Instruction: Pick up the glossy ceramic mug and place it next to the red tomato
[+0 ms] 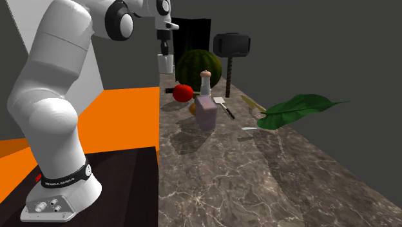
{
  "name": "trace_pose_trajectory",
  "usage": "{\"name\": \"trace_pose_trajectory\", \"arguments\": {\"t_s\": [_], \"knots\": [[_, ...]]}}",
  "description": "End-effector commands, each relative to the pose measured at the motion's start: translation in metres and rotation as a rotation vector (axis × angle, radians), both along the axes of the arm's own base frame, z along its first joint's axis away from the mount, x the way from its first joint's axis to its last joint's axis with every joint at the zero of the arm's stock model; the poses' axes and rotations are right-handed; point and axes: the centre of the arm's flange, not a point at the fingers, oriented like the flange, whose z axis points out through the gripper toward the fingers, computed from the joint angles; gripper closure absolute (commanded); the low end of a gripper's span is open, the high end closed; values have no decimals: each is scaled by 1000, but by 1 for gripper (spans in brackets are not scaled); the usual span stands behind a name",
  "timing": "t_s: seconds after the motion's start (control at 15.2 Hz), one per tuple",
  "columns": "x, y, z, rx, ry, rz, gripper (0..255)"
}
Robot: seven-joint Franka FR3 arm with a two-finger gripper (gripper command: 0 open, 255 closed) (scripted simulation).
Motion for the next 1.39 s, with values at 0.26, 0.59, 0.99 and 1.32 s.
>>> {"name": "trace_pose_trajectory", "arguments": {"t_s": [0.26, 0.59, 0.99, 1.32], "knots": [[-7, 21, -22, 0, 0, -2, 255], [-7, 21, -49, 0, 0, -2, 255], [-7, 21, -80, 0, 0, -2, 255], [-7, 21, -107, 0, 0, -2, 255]]}}
